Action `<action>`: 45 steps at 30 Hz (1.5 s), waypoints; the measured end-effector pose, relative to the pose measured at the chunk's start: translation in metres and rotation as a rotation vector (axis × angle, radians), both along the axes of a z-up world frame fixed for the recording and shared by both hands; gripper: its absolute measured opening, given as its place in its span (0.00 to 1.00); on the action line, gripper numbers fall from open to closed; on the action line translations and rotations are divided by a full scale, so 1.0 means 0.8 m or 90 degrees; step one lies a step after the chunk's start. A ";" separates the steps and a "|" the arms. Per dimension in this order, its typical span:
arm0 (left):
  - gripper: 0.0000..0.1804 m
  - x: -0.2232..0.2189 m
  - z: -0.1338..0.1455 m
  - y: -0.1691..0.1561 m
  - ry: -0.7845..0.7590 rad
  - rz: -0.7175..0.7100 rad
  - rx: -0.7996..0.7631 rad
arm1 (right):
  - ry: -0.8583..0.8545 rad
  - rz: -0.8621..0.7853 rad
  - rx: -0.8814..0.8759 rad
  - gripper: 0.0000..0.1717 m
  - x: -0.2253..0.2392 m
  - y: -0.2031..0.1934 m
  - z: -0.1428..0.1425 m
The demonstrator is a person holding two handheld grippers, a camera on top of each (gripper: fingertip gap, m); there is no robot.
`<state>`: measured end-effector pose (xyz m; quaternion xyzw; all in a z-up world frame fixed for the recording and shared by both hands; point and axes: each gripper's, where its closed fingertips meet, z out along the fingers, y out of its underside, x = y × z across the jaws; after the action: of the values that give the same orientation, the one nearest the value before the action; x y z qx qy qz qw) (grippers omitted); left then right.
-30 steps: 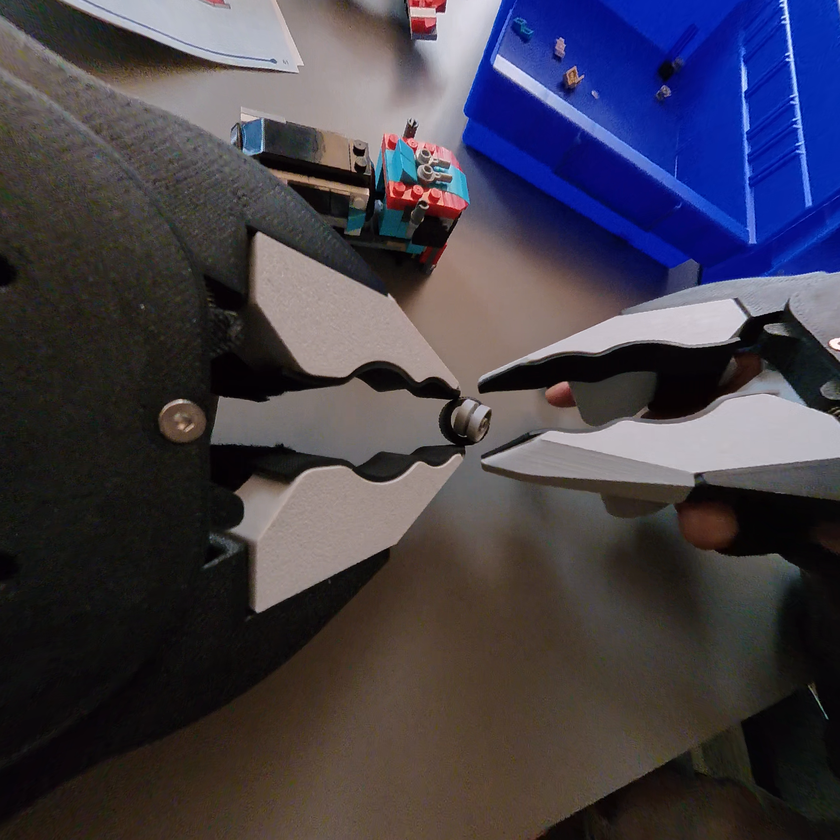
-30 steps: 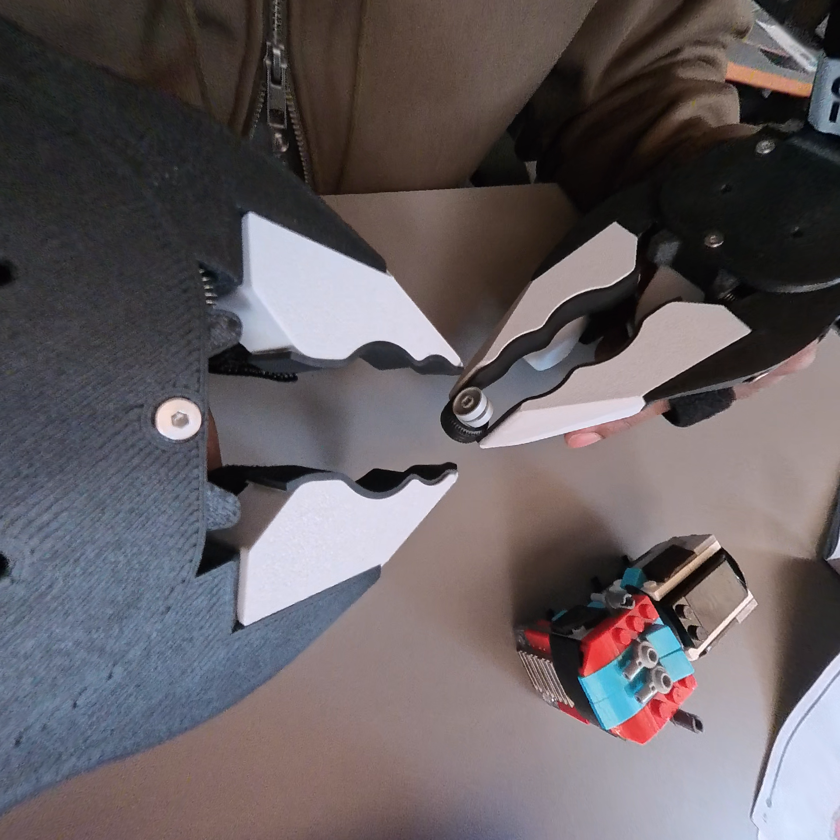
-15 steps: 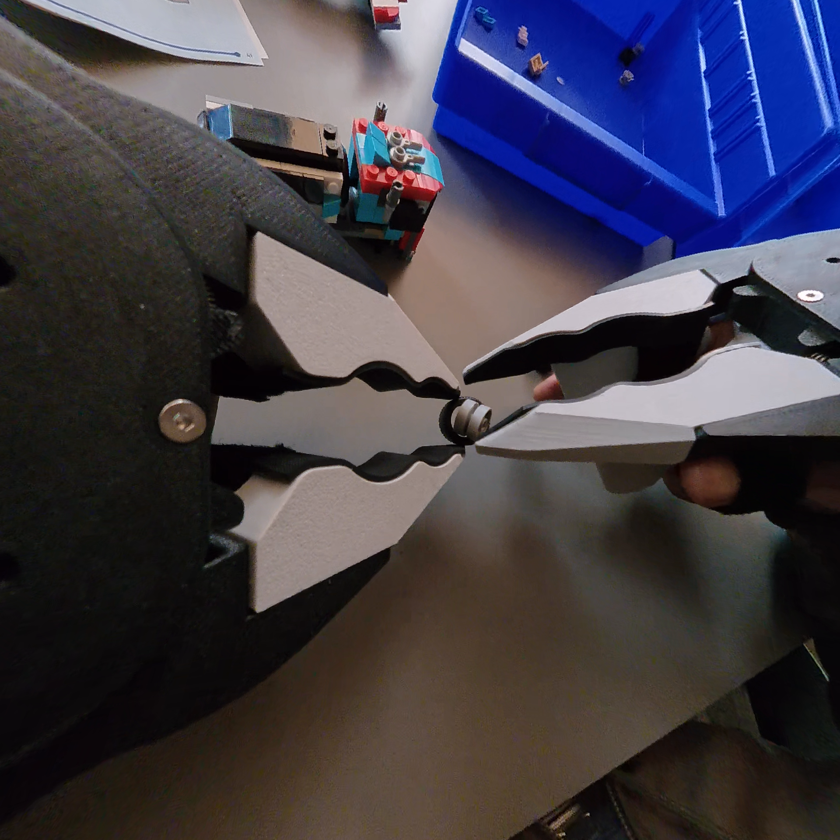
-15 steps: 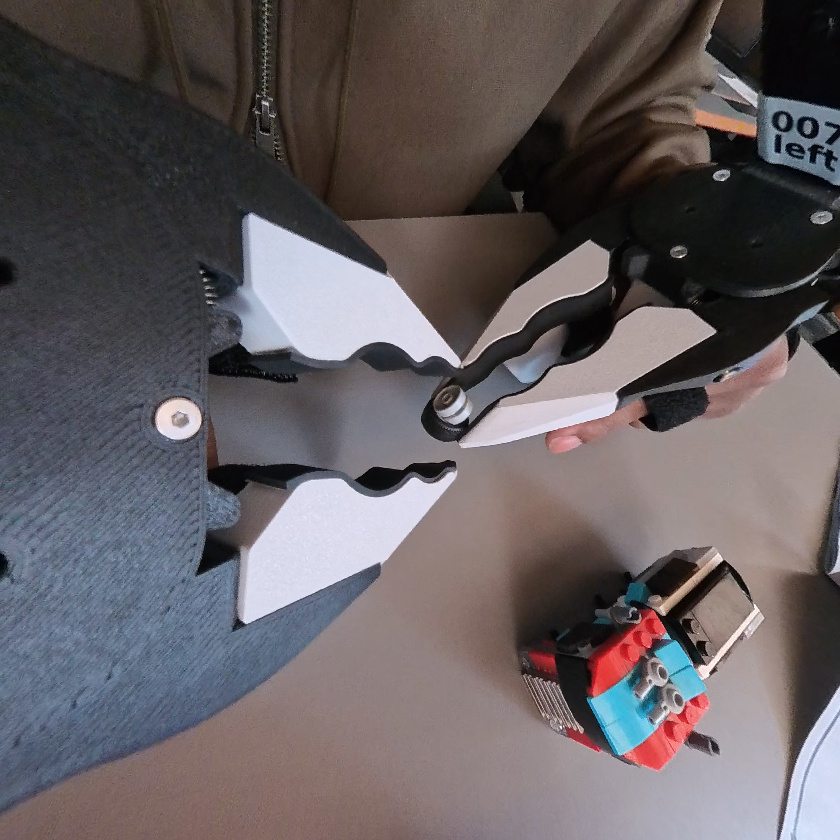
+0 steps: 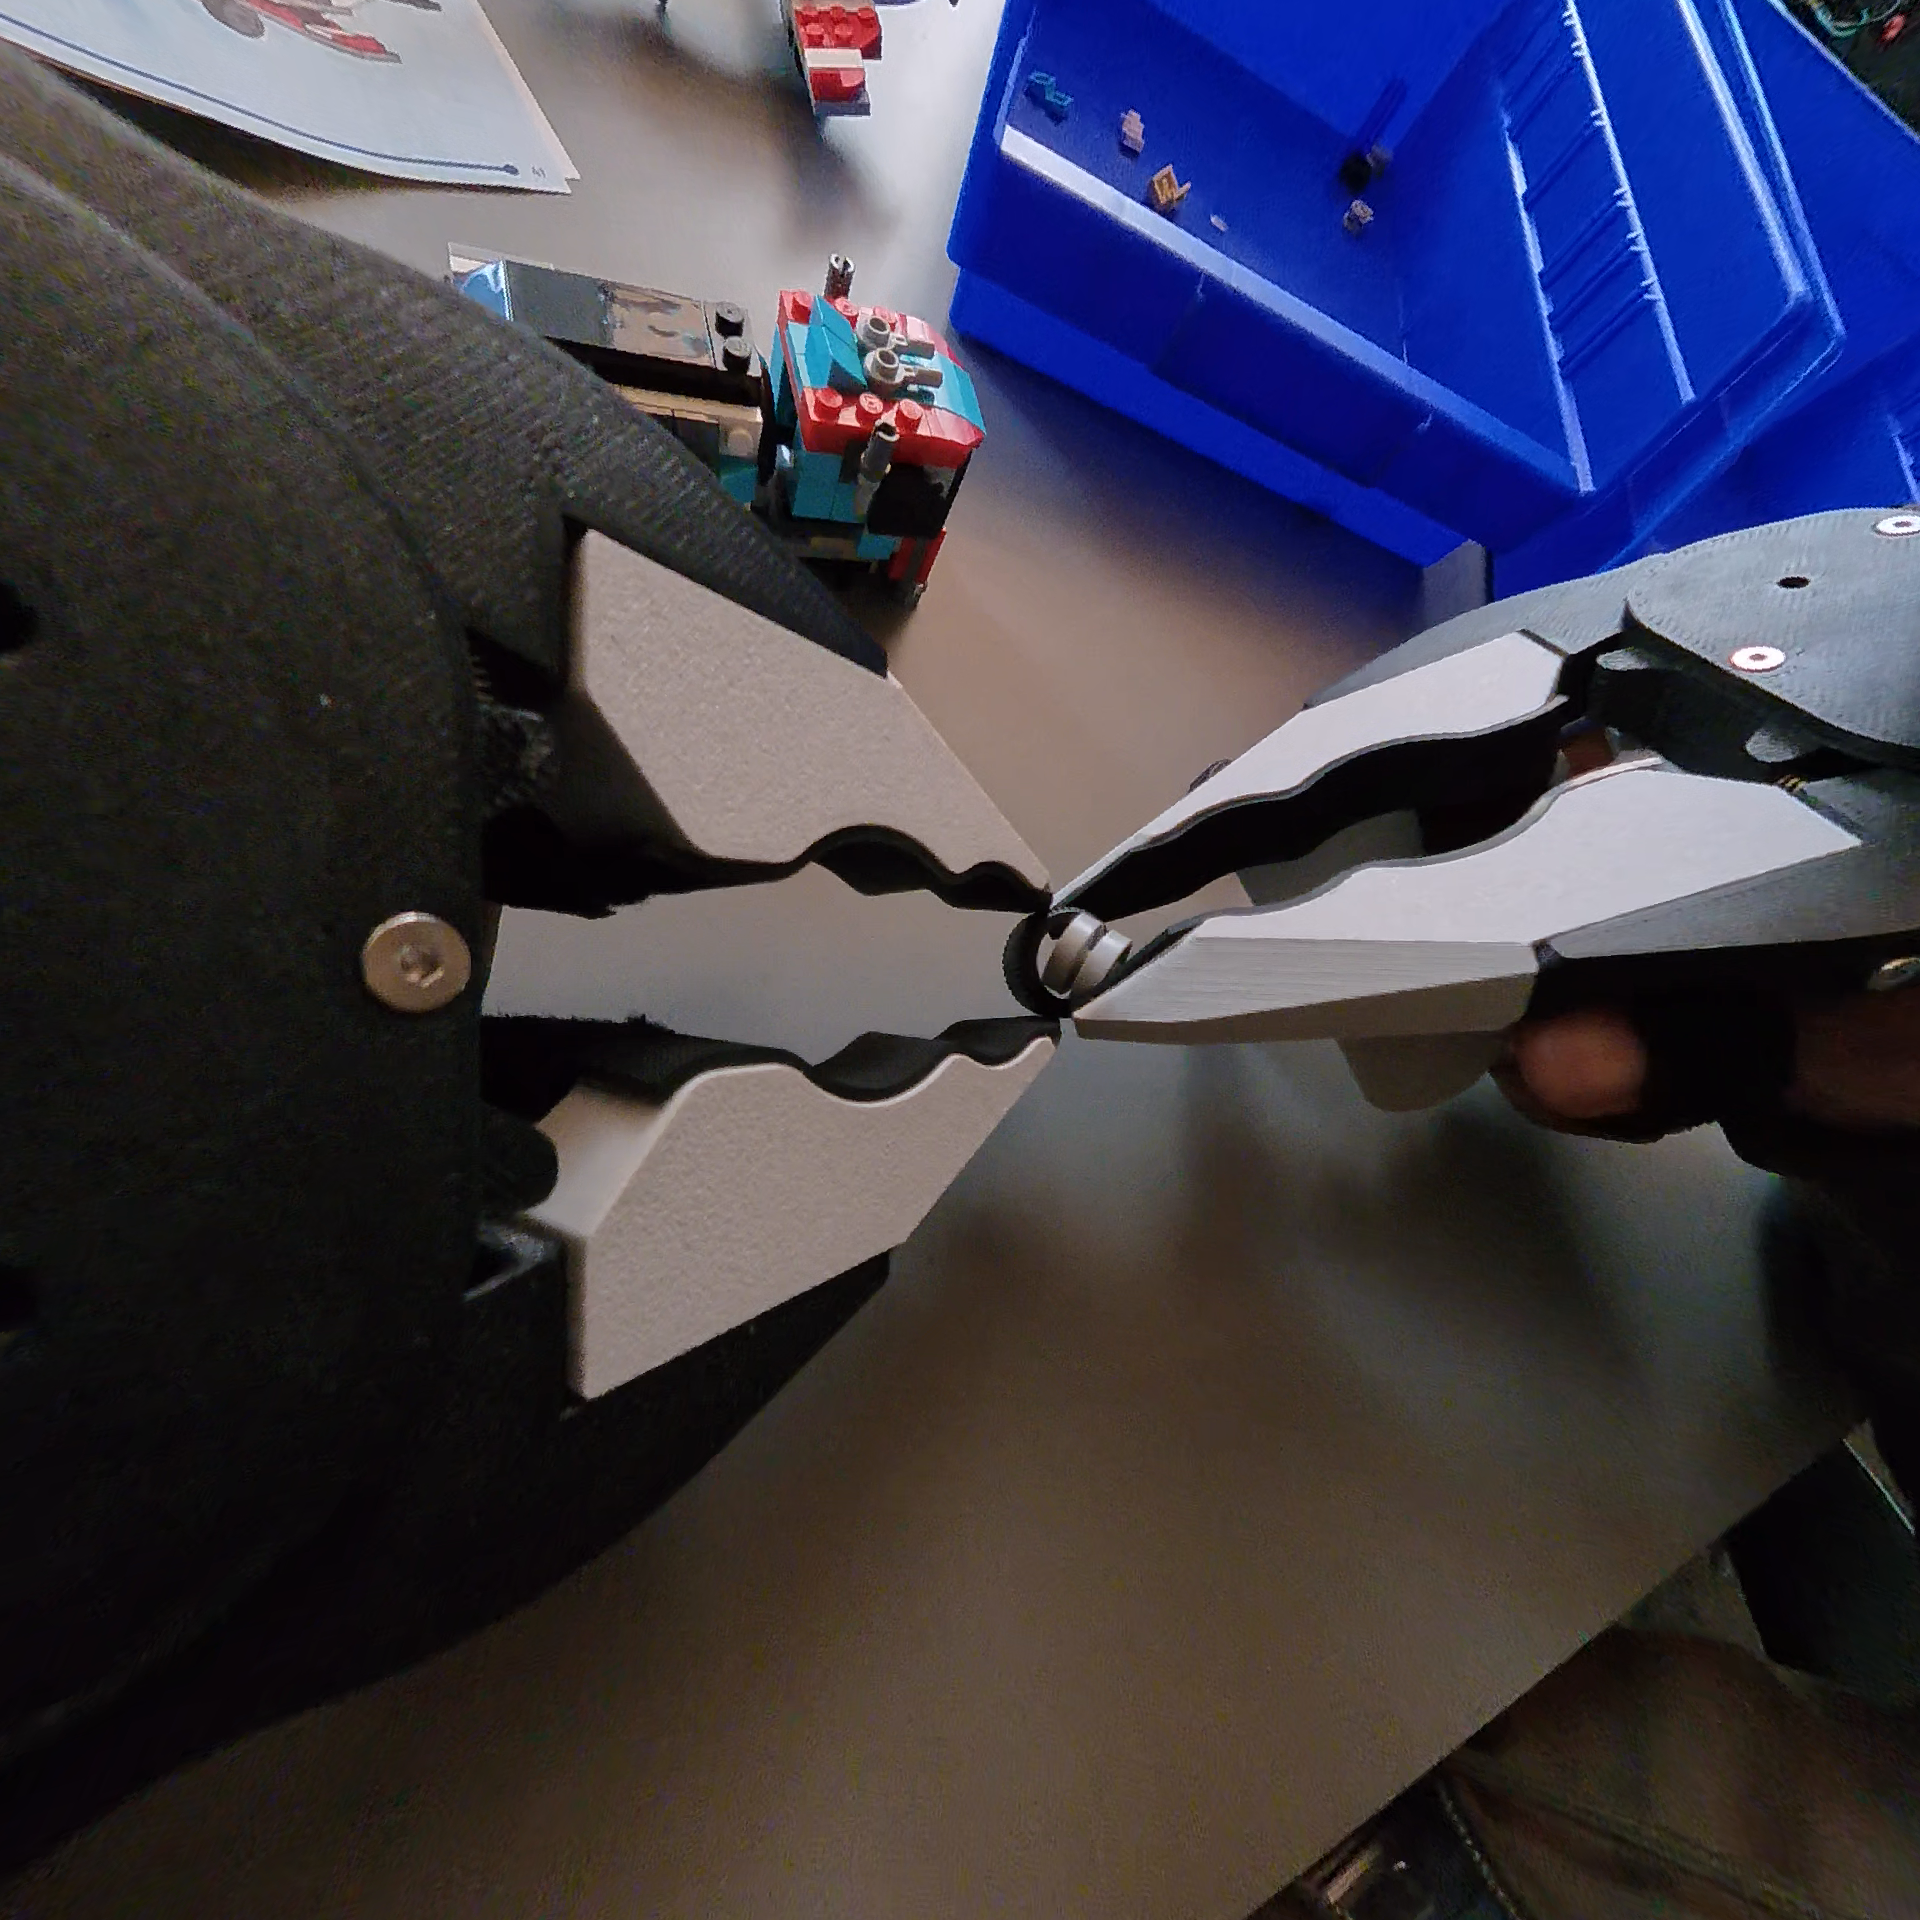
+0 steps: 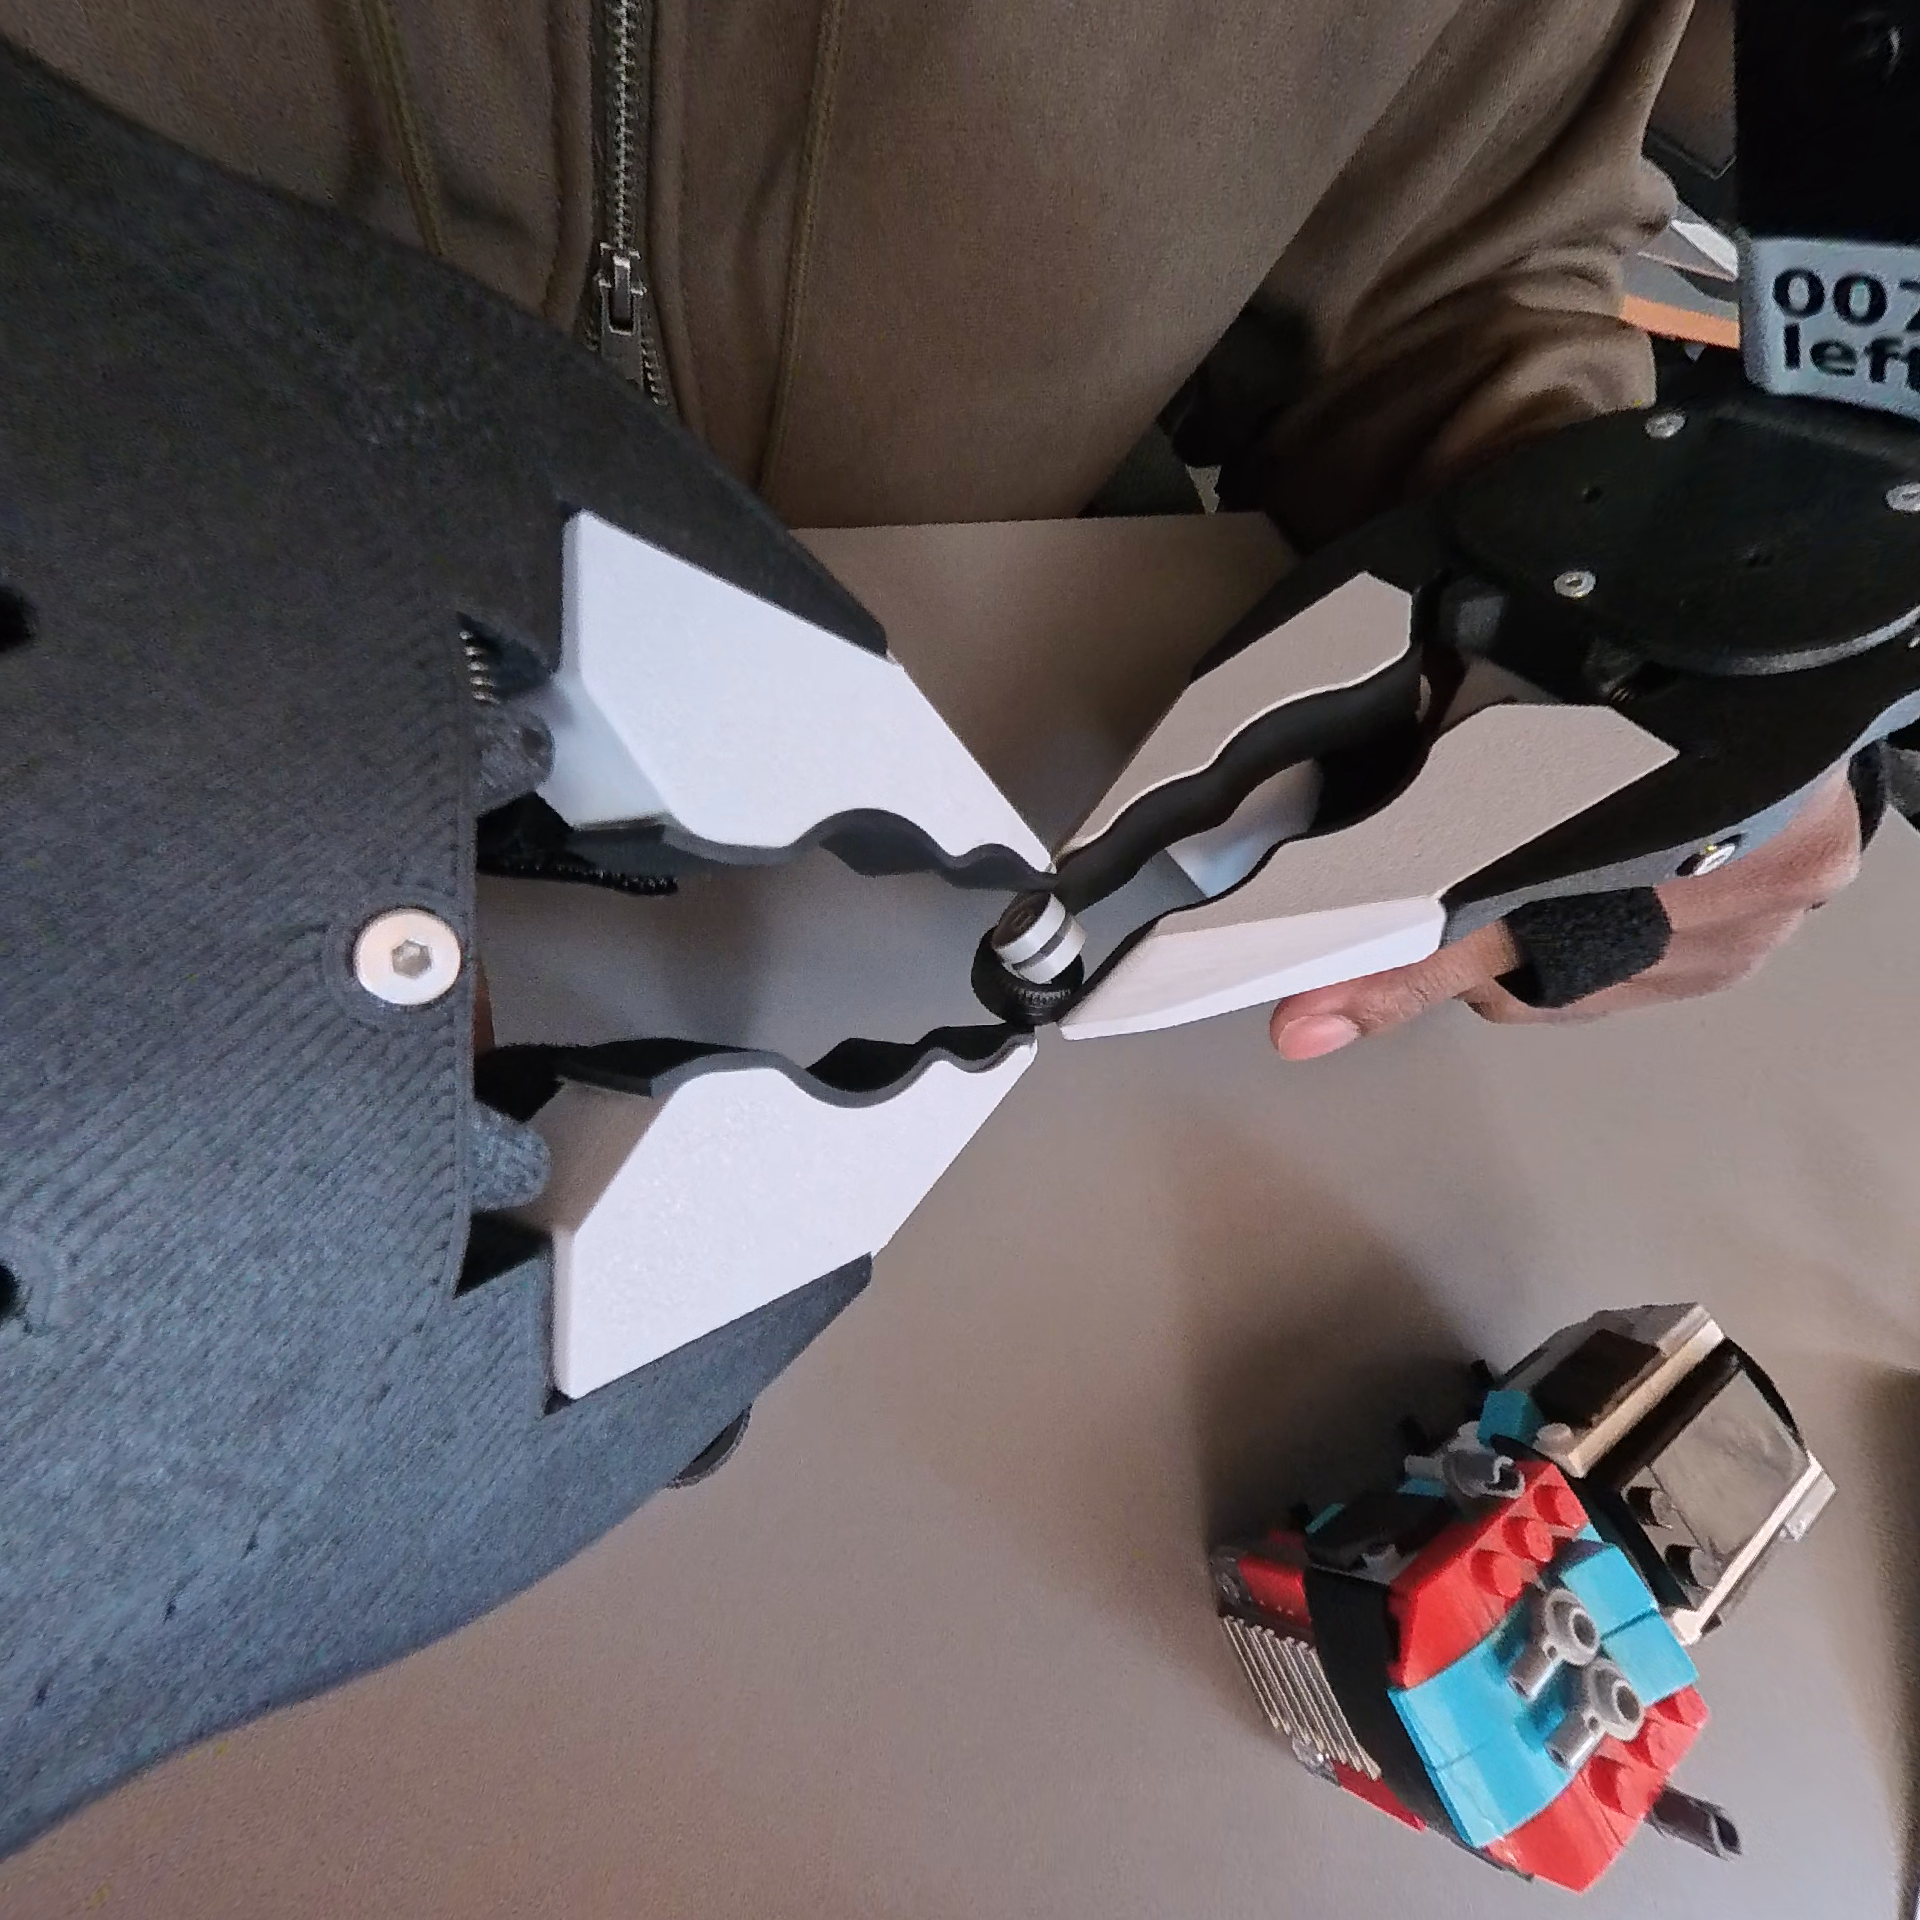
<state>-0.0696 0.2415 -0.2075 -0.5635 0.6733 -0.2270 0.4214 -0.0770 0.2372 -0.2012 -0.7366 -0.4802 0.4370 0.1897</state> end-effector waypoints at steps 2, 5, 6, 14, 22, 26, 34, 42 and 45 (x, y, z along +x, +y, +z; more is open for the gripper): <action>0.12 0.000 0.001 0.001 -0.004 0.002 -0.001 | 0.002 -0.002 0.001 0.15 0.000 0.001 0.000; 0.12 -0.001 0.002 0.004 -0.014 0.009 -0.009 | 0.008 -0.009 -0.001 0.15 0.001 0.004 0.001; 0.12 -0.001 0.003 0.005 -0.018 0.012 -0.012 | 0.010 -0.013 -0.001 0.15 0.001 0.006 0.001; 0.17 -0.004 0.007 0.014 -0.037 0.045 -0.062 | 0.033 -0.029 0.019 0.15 0.001 0.013 0.009; 0.19 -0.007 0.015 0.012 -0.070 0.068 -0.215 | 0.061 -0.038 0.039 0.15 -0.001 0.018 0.019; 0.19 -0.010 0.030 0.016 -0.133 0.096 -0.384 | 0.081 -0.032 0.074 0.15 -0.001 0.020 0.027; 0.19 -0.015 0.063 0.029 -0.265 0.129 -0.664 | 0.119 -0.011 0.116 0.15 -0.001 0.018 0.044; 0.18 -0.003 0.061 0.013 -0.258 0.104 -0.741 | 0.128 0.006 0.159 0.15 -0.001 0.015 0.050; 0.18 0.000 0.059 0.009 -0.251 0.102 -0.751 | 0.128 0.006 0.175 0.15 -0.001 0.017 0.051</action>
<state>-0.0697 0.2486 -0.1603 -0.6978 0.3000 -0.6275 0.1712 -0.0778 0.2504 -0.1607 -0.6538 -0.5173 0.4400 0.3336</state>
